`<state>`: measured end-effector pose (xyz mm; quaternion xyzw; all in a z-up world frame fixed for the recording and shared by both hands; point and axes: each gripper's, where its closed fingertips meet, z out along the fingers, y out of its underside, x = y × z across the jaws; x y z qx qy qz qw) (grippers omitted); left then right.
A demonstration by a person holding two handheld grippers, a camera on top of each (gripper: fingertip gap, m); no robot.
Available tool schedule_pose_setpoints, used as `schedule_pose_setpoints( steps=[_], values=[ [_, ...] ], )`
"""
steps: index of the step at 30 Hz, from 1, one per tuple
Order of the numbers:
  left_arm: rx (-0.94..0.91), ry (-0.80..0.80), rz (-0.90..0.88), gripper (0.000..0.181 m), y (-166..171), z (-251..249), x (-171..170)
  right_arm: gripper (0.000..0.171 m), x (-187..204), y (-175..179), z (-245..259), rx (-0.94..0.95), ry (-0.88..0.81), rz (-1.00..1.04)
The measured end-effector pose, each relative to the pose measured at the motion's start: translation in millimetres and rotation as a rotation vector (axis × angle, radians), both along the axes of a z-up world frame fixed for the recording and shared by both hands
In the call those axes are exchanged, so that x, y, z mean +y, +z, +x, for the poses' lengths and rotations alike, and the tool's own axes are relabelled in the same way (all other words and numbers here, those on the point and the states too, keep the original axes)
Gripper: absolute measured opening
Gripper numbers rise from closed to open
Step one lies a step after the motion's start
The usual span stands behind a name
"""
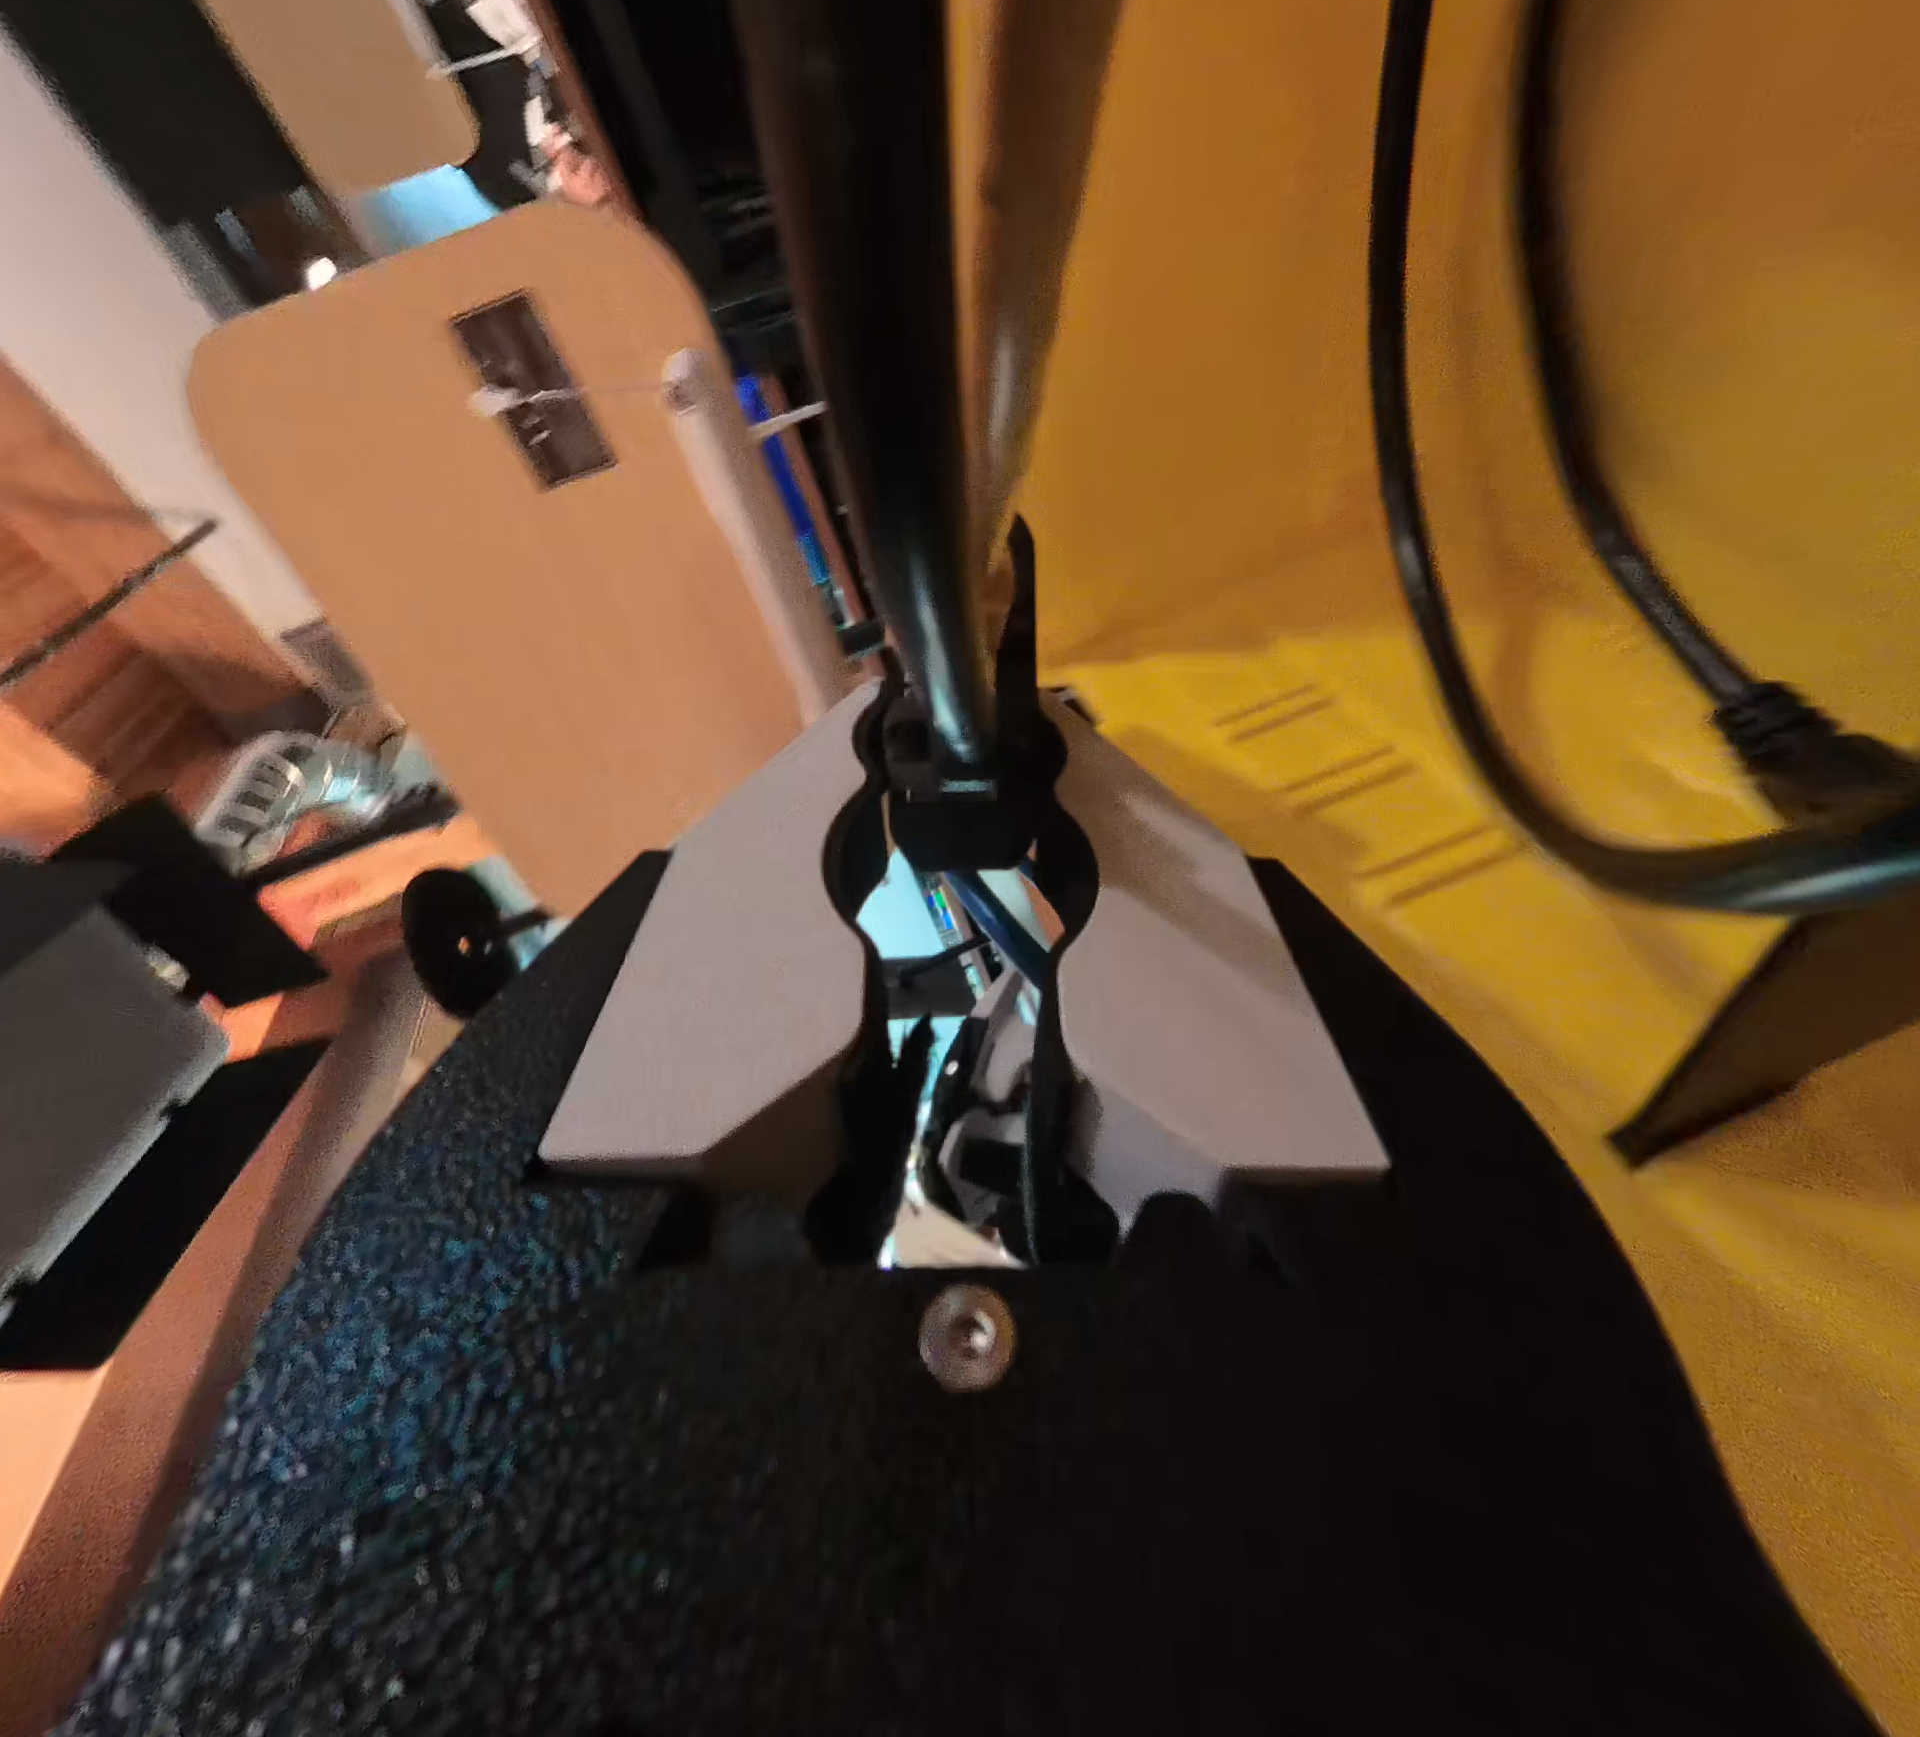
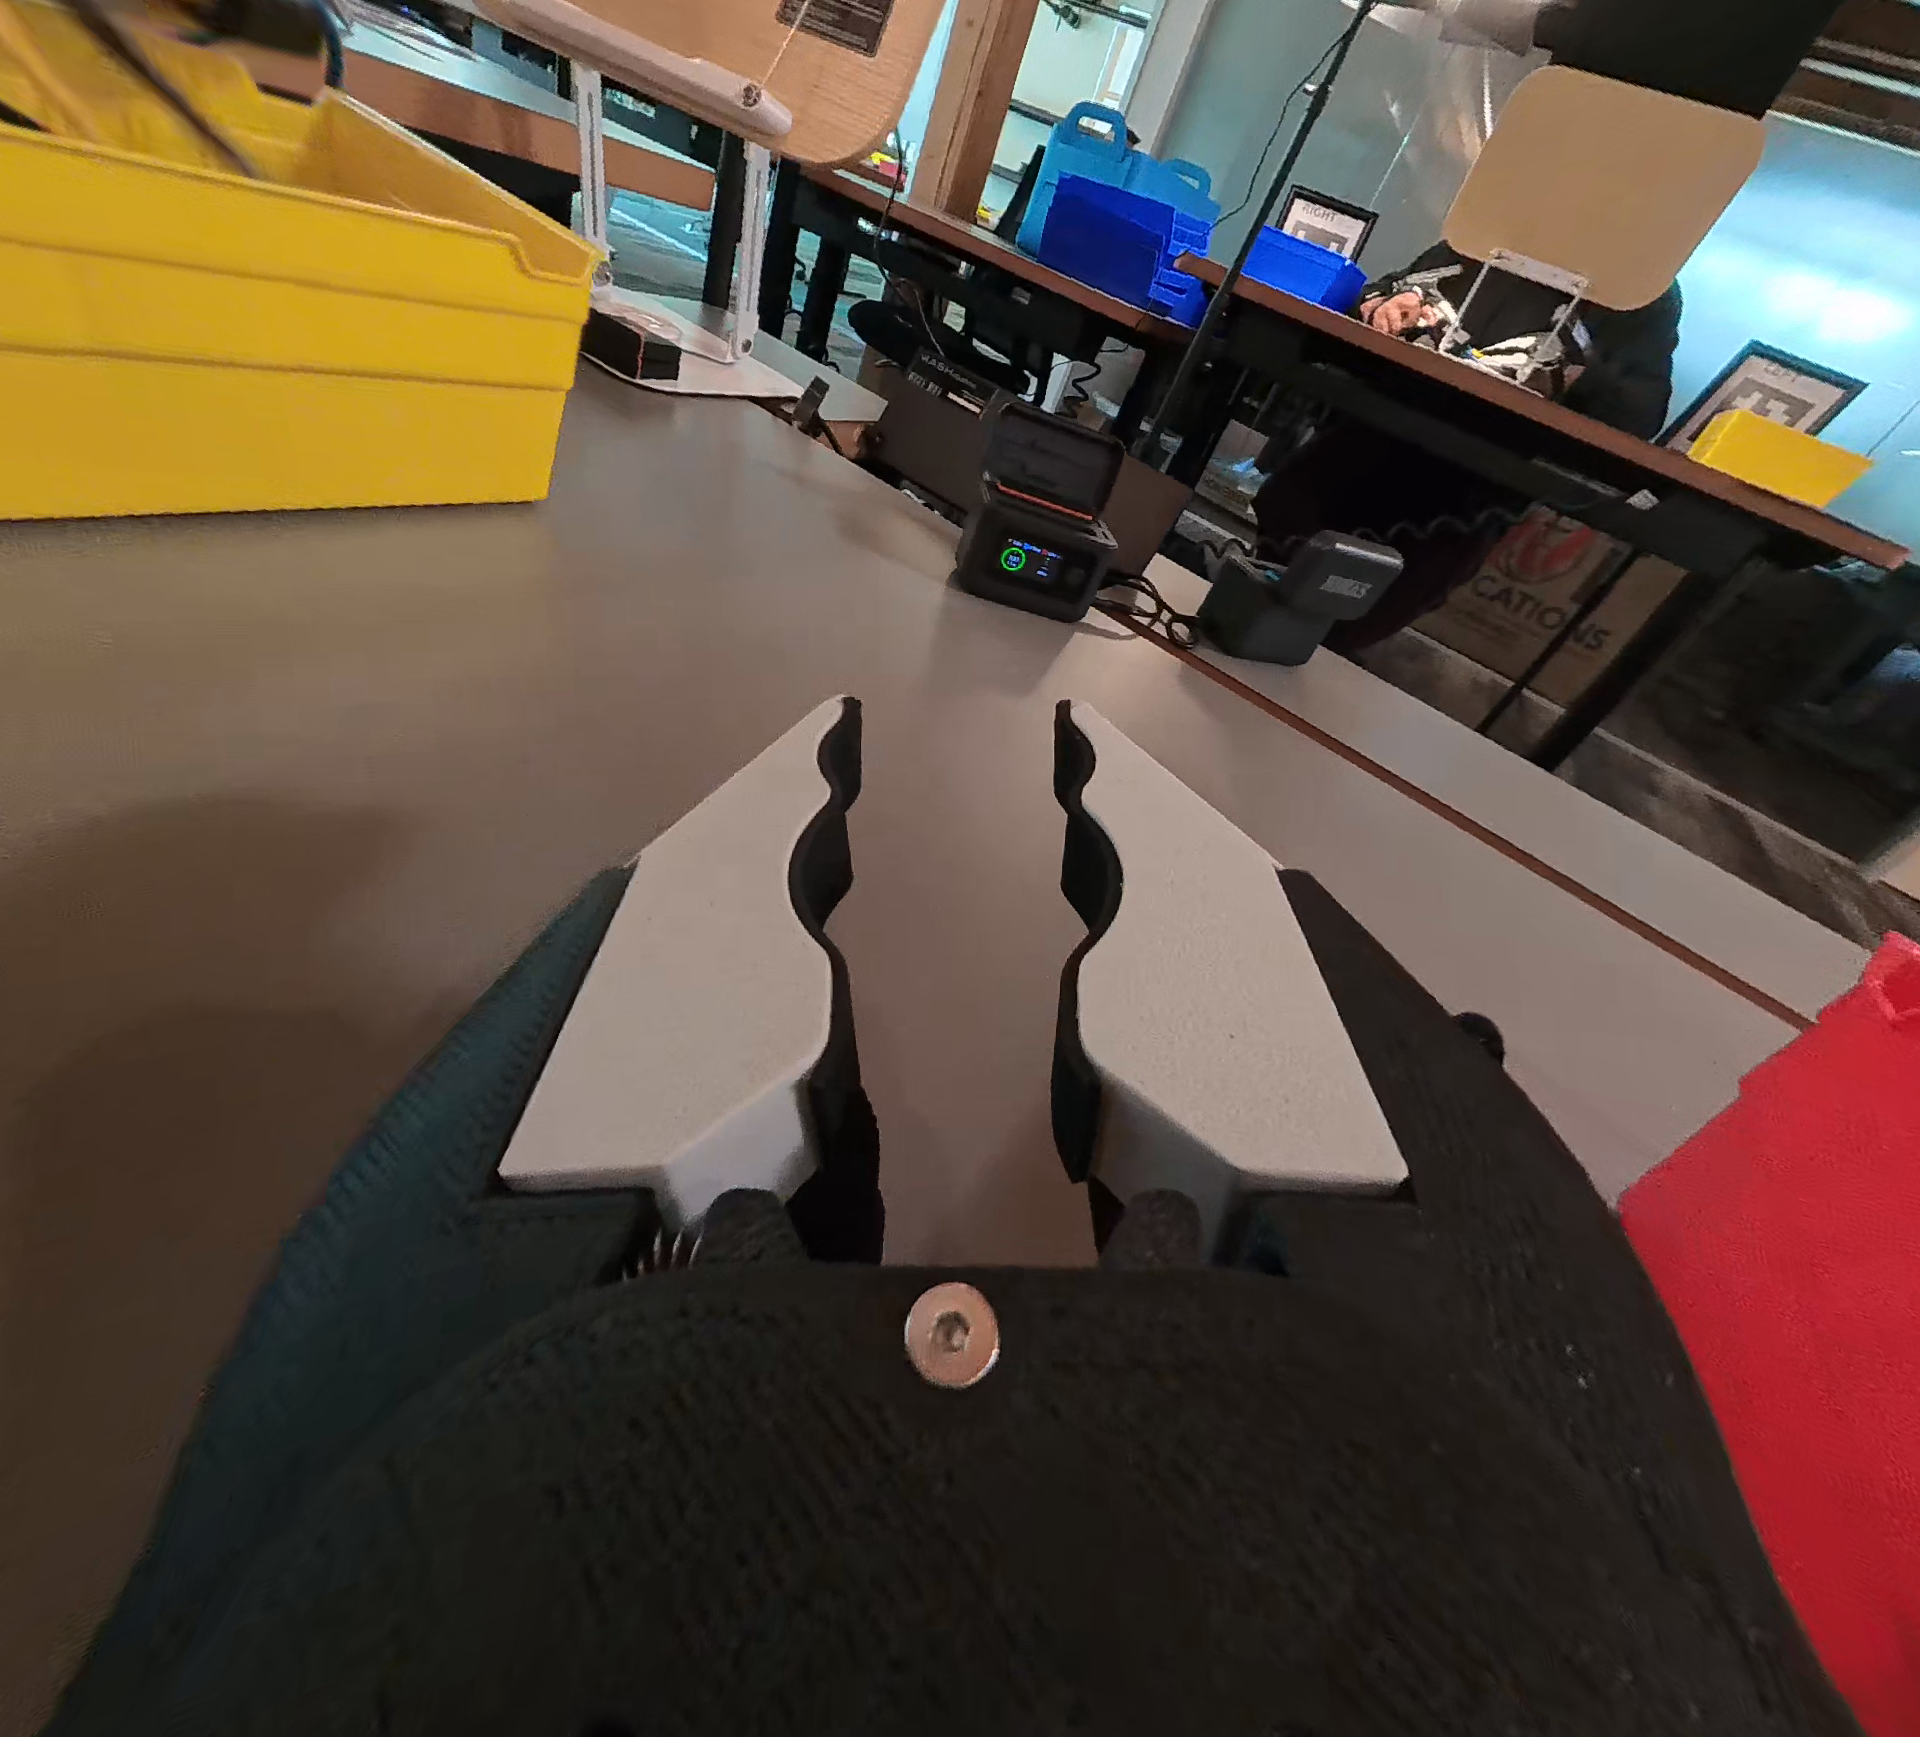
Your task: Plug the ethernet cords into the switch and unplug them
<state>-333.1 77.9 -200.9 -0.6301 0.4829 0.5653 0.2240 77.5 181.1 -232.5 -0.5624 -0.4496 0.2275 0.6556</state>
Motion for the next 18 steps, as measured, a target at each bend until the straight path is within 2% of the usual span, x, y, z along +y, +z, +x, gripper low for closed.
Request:
schedule_pose_setpoints(
  steps=[3,10,15,18],
  values=[
    [-0.021,0.012,0.133,0.021,56,6,-4,0.034,0,2,1,0.014,0.000,0.006],
    [0.039,-0.002,0.399,0.021,222,23,-3,0.034,9,7,7,0.067,-0.026,-0.024],
    [0.042,-0.086,0.611,0.021,349,71,9,0.034,9,12,11,0.092,-0.041,-0.001],
    [-0.017,-0.157,0.701,0.021,406,113,22,0.034,9,16,14,0.112,-0.050,0.015]
  ],
)
